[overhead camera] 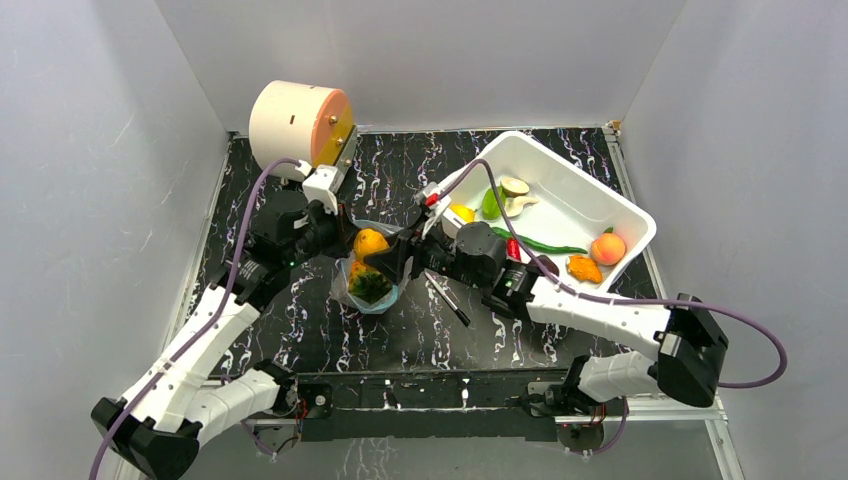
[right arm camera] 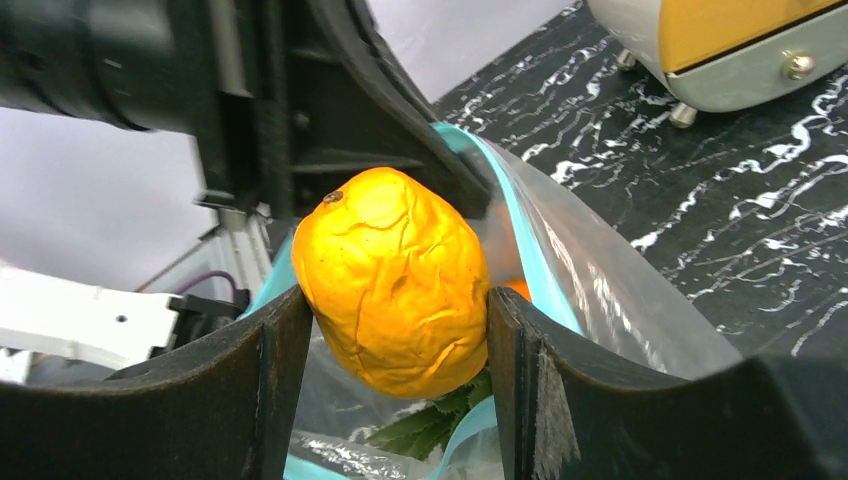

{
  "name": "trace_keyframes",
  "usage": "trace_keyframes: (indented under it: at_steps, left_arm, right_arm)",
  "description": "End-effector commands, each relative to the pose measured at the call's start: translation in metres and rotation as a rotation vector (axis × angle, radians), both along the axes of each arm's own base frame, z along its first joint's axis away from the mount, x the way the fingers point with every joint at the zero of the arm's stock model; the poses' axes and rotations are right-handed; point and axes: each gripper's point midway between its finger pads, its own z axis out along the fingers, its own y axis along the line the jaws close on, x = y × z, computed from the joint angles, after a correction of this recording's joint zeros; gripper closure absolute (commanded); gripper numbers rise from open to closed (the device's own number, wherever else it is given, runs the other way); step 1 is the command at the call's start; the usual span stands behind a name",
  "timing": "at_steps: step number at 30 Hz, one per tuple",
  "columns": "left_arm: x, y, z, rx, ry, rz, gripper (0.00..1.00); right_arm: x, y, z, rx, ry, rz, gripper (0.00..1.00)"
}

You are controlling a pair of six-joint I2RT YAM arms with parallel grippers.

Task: Place the food in the zip-top bag and seal the zipper
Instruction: Place the fake fruit in the zipper food storage bag.

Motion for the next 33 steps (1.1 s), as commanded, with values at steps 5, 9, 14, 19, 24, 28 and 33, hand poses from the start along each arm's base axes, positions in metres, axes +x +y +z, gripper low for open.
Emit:
trace_keyframes:
  at_steps: [5, 9, 14, 19, 24, 28, 33]
  left_arm:
    - [0.006, 0.018, 0.045, 0.036, -0.160, 0.052, 1.00]
    - [0.010, 0.027, 0.044, 0.090, -0.185, 0.074, 1.00]
    - [0.018, 0.043, 0.027, 0.223, -0.216, 0.092, 1.00]
    - [0.022, 0.050, 0.017, 0.265, -0.229, 0.111, 1.00]
    - [0.021, 0.047, 0.007, 0.242, -0.217, 0.108, 1.00]
    - [0.019, 0.045, 0.000, 0.238, -0.211, 0.096, 1.00]
    - [0.017, 0.042, 0.000, 0.217, -0.221, 0.085, 1.00]
  right_arm:
    - [0.032, 0.019, -0.009, -0.092, -0.130, -0.068, 0.51]
    - [0.043, 0.025, -0.007, -0.128, -0.111, -0.099, 0.38]
    - [0.042, 0.035, -0.004, -0.189, 0.006, -0.078, 0.28]
    - [0.025, 0.041, -0.006, -0.227, 0.080, 0.014, 0.23]
    - [0.023, 0.021, 0.003, -0.253, 0.080, 0.008, 0.24]
    - [0.042, -0.012, 0.015, -0.286, 0.079, -0.061, 0.29]
    - [0.079, -0.065, 0.016, -0.400, 0.049, -0.221, 0.34]
